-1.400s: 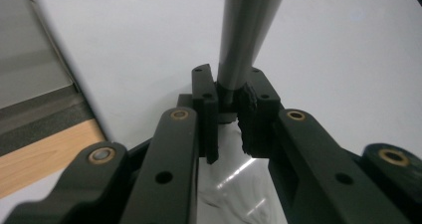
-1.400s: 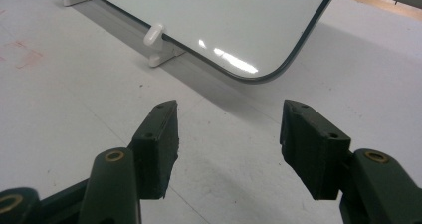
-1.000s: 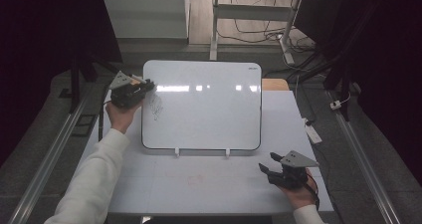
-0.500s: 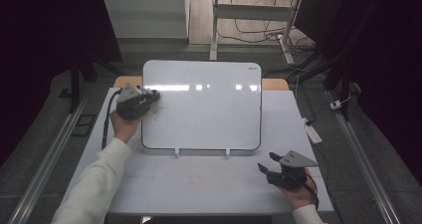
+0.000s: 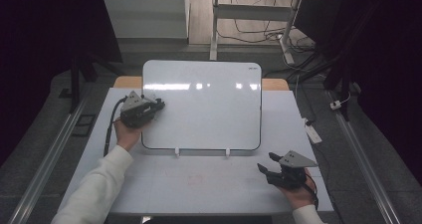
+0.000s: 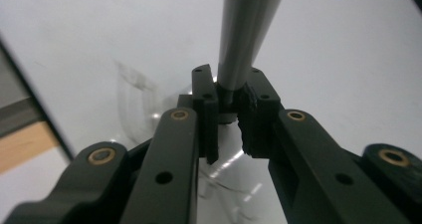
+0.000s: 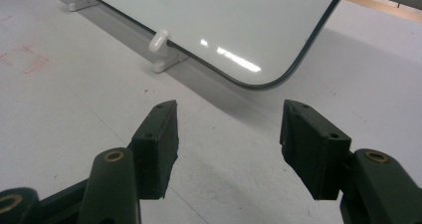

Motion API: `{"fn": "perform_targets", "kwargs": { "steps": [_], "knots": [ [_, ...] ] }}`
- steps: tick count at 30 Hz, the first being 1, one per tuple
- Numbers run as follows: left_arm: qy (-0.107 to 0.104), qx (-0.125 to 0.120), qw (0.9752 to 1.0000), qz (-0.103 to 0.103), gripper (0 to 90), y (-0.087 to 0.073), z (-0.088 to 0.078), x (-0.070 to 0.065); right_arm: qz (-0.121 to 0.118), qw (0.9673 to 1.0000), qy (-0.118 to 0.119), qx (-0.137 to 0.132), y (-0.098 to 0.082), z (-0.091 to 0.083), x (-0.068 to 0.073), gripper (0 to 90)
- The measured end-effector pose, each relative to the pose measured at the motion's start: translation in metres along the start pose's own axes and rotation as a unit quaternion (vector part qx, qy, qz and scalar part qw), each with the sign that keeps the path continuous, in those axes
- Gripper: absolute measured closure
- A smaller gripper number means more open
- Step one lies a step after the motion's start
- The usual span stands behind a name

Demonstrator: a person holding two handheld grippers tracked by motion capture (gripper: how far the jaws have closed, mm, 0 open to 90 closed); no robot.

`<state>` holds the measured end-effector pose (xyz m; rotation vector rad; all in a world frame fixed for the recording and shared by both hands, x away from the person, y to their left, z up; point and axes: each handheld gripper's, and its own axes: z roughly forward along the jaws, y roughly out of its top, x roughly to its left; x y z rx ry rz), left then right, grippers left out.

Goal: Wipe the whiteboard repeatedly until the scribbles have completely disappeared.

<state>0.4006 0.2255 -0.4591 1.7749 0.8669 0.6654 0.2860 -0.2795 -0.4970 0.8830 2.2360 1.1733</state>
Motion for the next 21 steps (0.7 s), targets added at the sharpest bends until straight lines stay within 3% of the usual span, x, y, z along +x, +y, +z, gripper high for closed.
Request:
{"fn": "perform_targets", "kwargs": {
  "steps": [4,6,9,13,16,18,21],
  "knots": [
    [0.036,-0.012,0.9989,-0.026,77.6,0.017,-0.003,0.03,0.001,1.0,0.0,-0.001,0.001,-0.001,0.001,40.1],
    [0.036,-0.014,0.9986,-0.035,77.6,0.021,-0.003,0.036,0.001,1.0,-0.001,-0.001,0.0,-0.001,0.0,40.1],
    [0.028,-0.01,0.9992,-0.028,77.6,0.015,-0.003,0.029,0.003,1.0,0.0,0.0,-0.001,-0.001,-0.001,40.1],
    [0.003,-0.012,0.9994,-0.031,77.6,-0.006,-0.005,0.011,0.004,1.0,0.0,-0.001,-0.001,-0.002,-0.001,40.1],
    [0.0,-0.008,0.9998,-0.017,77.6,-0.012,-0.007,0.002,0.003,1.0,0.0,-0.002,0.0,-0.001,-0.001,40.1],
    [0.009,-0.004,0.9999,-0.007,77.6,-0.006,-0.007,0.006,0.002,1.0,-0.001,-0.002,0.0,-0.001,0.0,40.1],
    [0.033,-0.008,0.9992,-0.019,77.6,0.008,-0.007,0.021,0.001,1.0,-0.001,-0.002,0.001,0.0,0.0,40.0]
  ]
}}
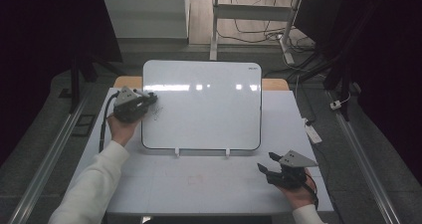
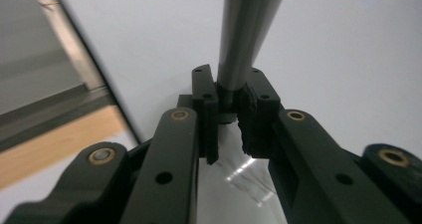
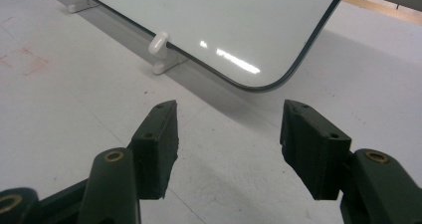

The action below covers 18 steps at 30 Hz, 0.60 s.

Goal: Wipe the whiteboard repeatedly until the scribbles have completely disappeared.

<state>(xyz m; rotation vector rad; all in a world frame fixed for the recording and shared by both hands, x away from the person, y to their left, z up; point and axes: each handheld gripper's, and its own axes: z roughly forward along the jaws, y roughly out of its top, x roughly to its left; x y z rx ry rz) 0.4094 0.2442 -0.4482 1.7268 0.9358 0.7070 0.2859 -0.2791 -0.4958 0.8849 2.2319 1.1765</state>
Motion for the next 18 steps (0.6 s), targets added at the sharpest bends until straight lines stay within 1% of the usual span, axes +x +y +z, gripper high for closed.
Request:
{"fn": "perform_targets", "kwargs": {
  "steps": [2,3,5,7,8,11,12,13,15,18],
  "knots": [
    [0.01,0.0,0.9999,-0.003,77.6,0.007,0.001,0.007,0.0,1.0,0.0,0.0,0.0,0.0,0.0,40.0],
    [0.008,0.0,0.9999,-0.008,77.6,0.008,0.002,0.008,0.0,1.0,-0.001,-0.001,0.0,0.0,-0.001,40.0],
    [0.005,0.0,1.0,-0.006,77.7,0.004,0.002,0.006,0.002,1.0,0.0,0.0,-0.001,-0.001,-0.001,40.0],
    [-0.008,-0.001,0.9999,-0.011,77.7,-0.004,0.0,0.001,0.004,1.0,0.0,0.001,-0.002,-0.001,-0.002,40.0],
    [-0.015,0.0,0.9998,-0.01,77.7,-0.009,-0.001,-0.003,0.004,1.0,0.0,0.0,-0.002,-0.001,-0.002,40.0],
    [-0.029,0.004,0.9996,-0.004,77.7,-0.025,-0.007,-0.014,0.0,1.0,0.002,0.0,-0.002,-0.001,-0.001,40.0],
    [-0.033,0.005,0.9994,-0.003,77.7,-0.029,-0.009,-0.017,0.0,1.0,0.001,0.0,-0.001,-0.001,-0.001,40.0],
    [-0.034,0.006,0.9994,0.003,77.7,-0.032,-0.011,-0.019,0.001,1.0,0.001,0.0,-0.001,-0.001,0.0,40.0],
    [-0.026,0.007,0.9996,0.01,77.6,-0.03,-0.012,-0.017,0.001,1.0,0.001,-0.001,-0.001,-0.001,0.0,40.0],
    [-0.006,0.0,1.0,-0.004,77.7,-0.018,-0.011,-0.002,0.0,1.0,0.001,0.001,-0.001,0.0,0.0,40.0]
  ]
}}
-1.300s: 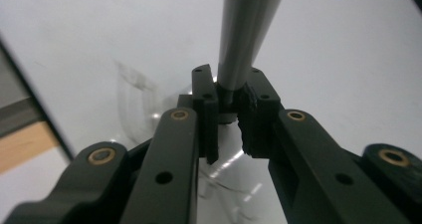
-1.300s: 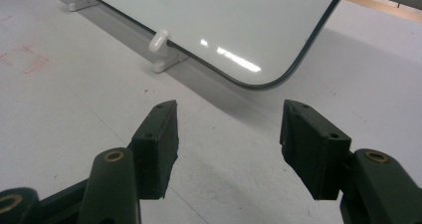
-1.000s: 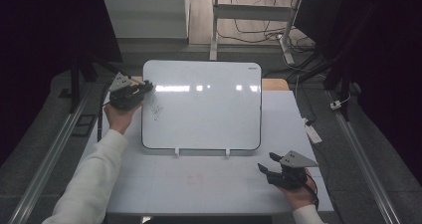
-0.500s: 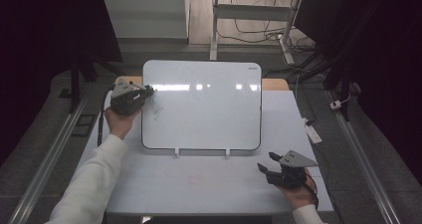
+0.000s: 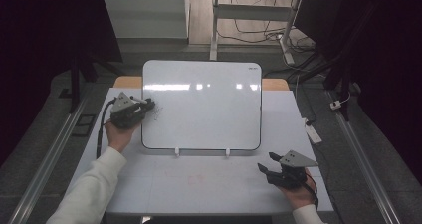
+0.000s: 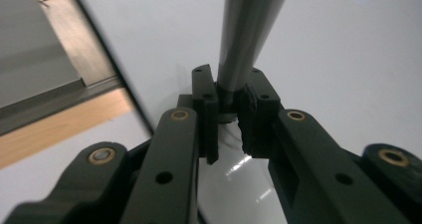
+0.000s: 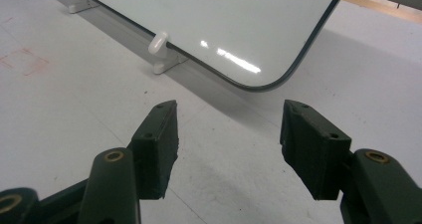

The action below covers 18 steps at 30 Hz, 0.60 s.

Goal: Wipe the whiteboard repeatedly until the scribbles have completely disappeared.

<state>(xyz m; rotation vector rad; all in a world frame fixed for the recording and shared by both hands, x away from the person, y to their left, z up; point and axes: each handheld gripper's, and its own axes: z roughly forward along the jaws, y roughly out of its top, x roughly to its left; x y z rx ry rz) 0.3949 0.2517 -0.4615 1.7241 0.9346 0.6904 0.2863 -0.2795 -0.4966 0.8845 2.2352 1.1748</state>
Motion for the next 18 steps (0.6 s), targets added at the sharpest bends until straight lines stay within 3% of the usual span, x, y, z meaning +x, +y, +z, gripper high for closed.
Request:
{"fn": "perform_targets", "kwargs": {
  "steps": [3,5,9,14,16,18],
  "knots": [
    [0.013,-0.004,0.9999,-0.008,77.6,0.012,0.002,0.014,-0.002,1.0,0.001,0.0,0.001,0.0,0.002,40.0],
    [0.013,-0.003,0.9999,-0.005,77.7,0.016,0.003,0.016,-0.001,1.0,0.001,0.0,0.0,0.0,0.002,40.0],
    [0.002,-0.005,0.9999,-0.012,77.7,0.011,0.004,0.013,0.002,1.0,-0.001,0.001,-0.001,0.0,0.0,40.0],
    [-0.02,0.007,0.9997,0.007,77.7,0.003,0.007,-0.005,0.0,1.0,0.0,0.001,0.0,0.001,0.001,40.0],
    [-0.018,0.007,0.9997,0.013,77.6,0.003,0.006,-0.005,0.0,1.0,0.0,0.002,0.0,0.001,0.002,40.0],
    [-0.01,0.003,0.9999,0.005,77.7,0.005,0.006,0.0,0.0,1.0,0.0,0.002,0.0,0.001,0.001,40.0]
  ]
}}
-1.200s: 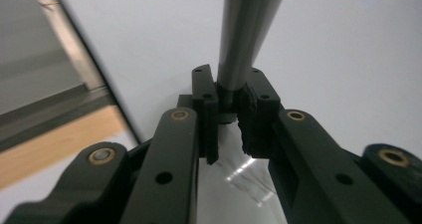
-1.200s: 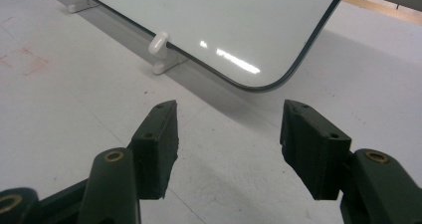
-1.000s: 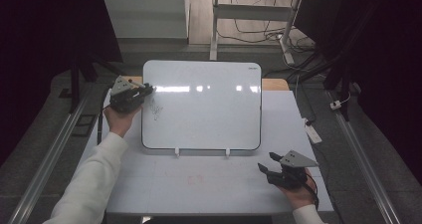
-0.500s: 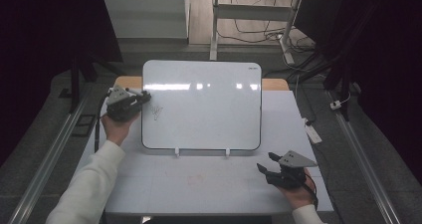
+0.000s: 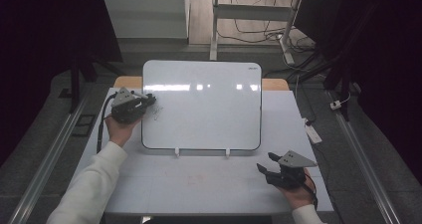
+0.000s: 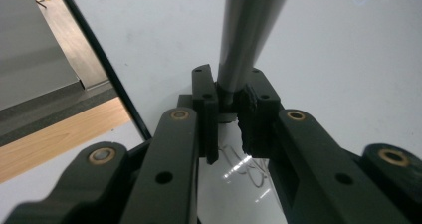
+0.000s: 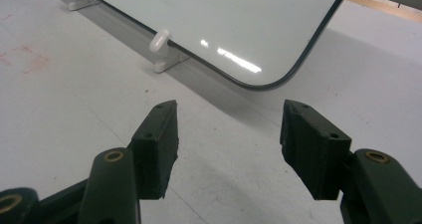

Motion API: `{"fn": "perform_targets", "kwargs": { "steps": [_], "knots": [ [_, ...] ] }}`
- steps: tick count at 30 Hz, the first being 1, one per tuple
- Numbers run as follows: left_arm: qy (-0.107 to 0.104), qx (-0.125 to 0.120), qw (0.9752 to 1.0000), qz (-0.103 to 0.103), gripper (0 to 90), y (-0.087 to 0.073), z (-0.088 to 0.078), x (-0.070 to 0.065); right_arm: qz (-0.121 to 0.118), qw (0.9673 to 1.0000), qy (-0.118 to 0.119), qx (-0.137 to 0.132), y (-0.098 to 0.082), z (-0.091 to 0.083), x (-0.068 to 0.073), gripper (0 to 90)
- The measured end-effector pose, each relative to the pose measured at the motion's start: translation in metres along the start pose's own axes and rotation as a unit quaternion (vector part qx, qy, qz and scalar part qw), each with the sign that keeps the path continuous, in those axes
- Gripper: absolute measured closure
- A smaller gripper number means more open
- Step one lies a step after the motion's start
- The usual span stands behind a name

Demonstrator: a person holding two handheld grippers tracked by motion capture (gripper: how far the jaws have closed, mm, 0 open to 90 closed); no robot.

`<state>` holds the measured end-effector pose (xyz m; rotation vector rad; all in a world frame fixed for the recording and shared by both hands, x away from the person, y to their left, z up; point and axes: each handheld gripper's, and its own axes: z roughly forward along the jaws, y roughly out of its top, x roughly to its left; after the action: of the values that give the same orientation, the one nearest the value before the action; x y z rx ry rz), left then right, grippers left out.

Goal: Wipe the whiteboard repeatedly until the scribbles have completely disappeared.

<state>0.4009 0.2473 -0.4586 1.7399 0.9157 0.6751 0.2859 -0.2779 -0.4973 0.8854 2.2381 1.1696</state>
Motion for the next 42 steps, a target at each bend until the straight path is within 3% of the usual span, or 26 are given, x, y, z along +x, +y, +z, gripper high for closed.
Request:
{"fn": "perform_targets", "kwargs": {
  "steps": [4,13,15,19,22,26,28,31,36,39,42],
  "knots": [
    [0.008,-0.004,0.9999,-0.013,77.7,0.006,0.0,0.009,-0.001,1.0,0.0,-0.001,0.0,-0.001,-0.001,40.0],
    [-0.018,0.012,0.9997,0.008,77.7,-0.016,-0.007,-0.011,-0.002,1.0,0.002,0.001,-0.001,0.001,0.0,40.0],
    [-0.011,0.011,0.9998,0.008,77.8,-0.014,-0.009,-0.007,0.0,1.0,0.002,0.0,0.0,0.0,0.0,40.0],
    [-0.001,0.003,0.9998,-0.019,77.8,-0.006,-0.01,0.009,-0.001,1.0,0.001,0.0,0.0,0.001,0.0,40.0],
    [-0.006,0.01,0.9999,-0.005,77.7,-0.008,-0.009,0.002,0.0,1.0,0.001,0.001,0.0,0.0,0.0,40.0],
    [-0.027,0.024,0.9993,0.007,77.7,-0.023,-0.011,-0.014,0.001,1.0,0.003,0.003,-0.001,0.001,0.0,40.0],
    [-0.028,0.03,0.9989,0.023,77.7,-0.029,-0.014,-0.021,-0.002,1.0,0.002,0.002,-0.001,0.001,0.0,40.0],
    [-0.018,0.029,0.9992,0.021,77.7,-0.025,-0.015,-0.017,0.0,1.0,0.002,-0.001,0.0,0.0,0.0,40.0],
    [-0.003,0.018,0.9998,-0.006,77.7,-0.008,-0.011,0.002,0.0,1.0,0.001,0.001,0.0,0.0,0.0,40.0],
    [-0.009,0.023,0.9997,-0.001,77.7,-0.008,-0.009,-0.003,0.001,1.0,0.002,0.0,0.0,0.0,0.0,40.0],
    [-0.024,0.037,0.9989,0.014,77.7,-0.019,-0.011,-0.015,0.0,1.0,0.003,-0.002,-0.001,0.0,0.0,40.0]
  ]
}}
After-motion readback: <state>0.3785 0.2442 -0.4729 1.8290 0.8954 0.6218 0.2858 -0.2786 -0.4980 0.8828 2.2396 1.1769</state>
